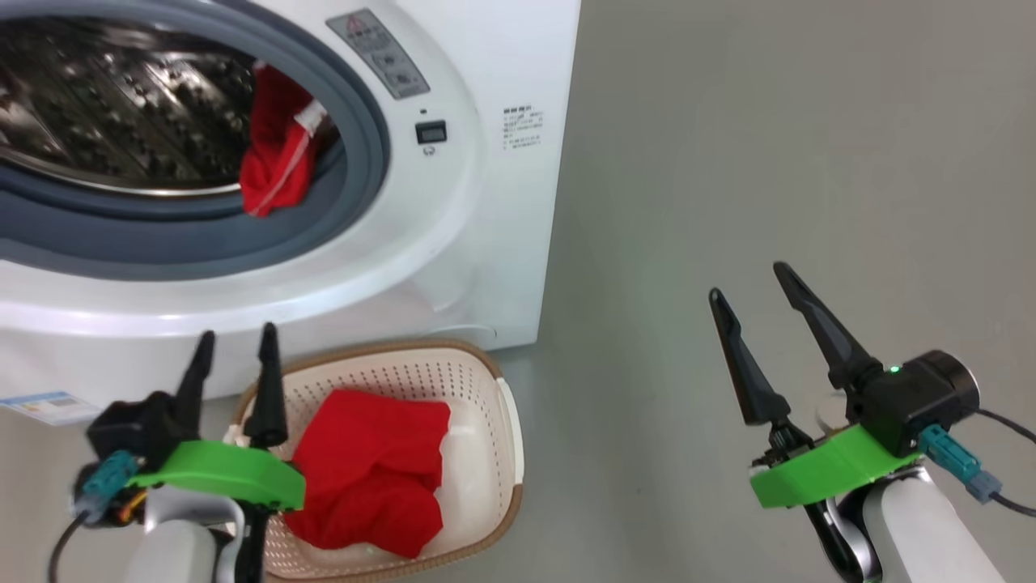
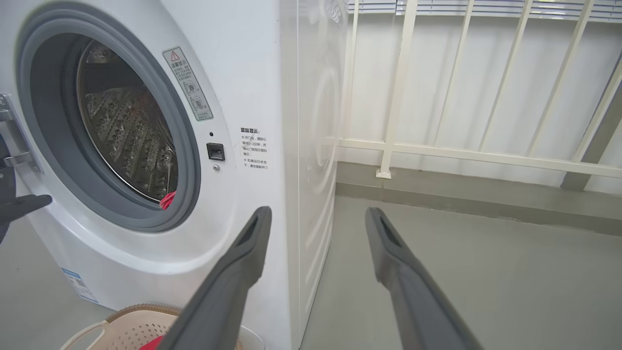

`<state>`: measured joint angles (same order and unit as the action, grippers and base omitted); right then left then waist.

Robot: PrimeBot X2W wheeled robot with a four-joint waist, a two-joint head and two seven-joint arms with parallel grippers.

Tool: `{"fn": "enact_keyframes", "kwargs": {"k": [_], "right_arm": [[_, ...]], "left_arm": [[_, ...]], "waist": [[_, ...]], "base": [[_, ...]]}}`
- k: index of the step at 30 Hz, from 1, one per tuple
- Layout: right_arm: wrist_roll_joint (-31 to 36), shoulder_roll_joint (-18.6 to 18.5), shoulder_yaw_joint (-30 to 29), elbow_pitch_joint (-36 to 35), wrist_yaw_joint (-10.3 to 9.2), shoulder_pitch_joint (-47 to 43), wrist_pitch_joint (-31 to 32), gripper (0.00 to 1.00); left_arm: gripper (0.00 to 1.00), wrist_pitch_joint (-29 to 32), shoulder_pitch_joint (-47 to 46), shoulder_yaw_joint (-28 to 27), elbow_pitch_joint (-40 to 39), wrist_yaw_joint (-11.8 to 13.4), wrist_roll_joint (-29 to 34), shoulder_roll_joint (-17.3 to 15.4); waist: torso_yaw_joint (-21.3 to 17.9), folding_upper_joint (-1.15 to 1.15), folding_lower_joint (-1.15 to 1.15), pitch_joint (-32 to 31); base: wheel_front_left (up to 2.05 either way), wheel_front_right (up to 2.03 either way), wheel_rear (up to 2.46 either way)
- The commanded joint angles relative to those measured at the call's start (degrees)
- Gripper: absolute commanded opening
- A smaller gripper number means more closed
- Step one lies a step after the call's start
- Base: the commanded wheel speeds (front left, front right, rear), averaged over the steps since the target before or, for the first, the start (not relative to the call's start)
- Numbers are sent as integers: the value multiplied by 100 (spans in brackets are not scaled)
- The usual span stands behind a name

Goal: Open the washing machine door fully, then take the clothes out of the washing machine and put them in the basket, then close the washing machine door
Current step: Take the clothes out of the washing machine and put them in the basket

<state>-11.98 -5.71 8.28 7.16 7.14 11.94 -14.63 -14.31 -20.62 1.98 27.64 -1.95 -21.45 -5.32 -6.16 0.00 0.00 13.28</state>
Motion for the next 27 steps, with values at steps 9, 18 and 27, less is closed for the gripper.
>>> {"fn": "enact_keyframes", "kwargs": {"k": [9,18,27], "right_arm": [[72,-55,13,-104,35,-347,-37,100],[130,-30,-34,-92,35,-572,-37,100],[157,-51,-174,-147,35,-947,-37,100]], "left_arm": [[100,-68,636,-271,-1169,216,318,-200],[100,-38,1237,-325,-1590,418,344,-231],[100,89,1805,-358,-1880,490,254,-250]], "waist": [[85,0,0,-454],[29,0,0,-844],[2,0,0,-1249]], "base": [[0,0,0],[0,0,0],[0,0,0]]}}
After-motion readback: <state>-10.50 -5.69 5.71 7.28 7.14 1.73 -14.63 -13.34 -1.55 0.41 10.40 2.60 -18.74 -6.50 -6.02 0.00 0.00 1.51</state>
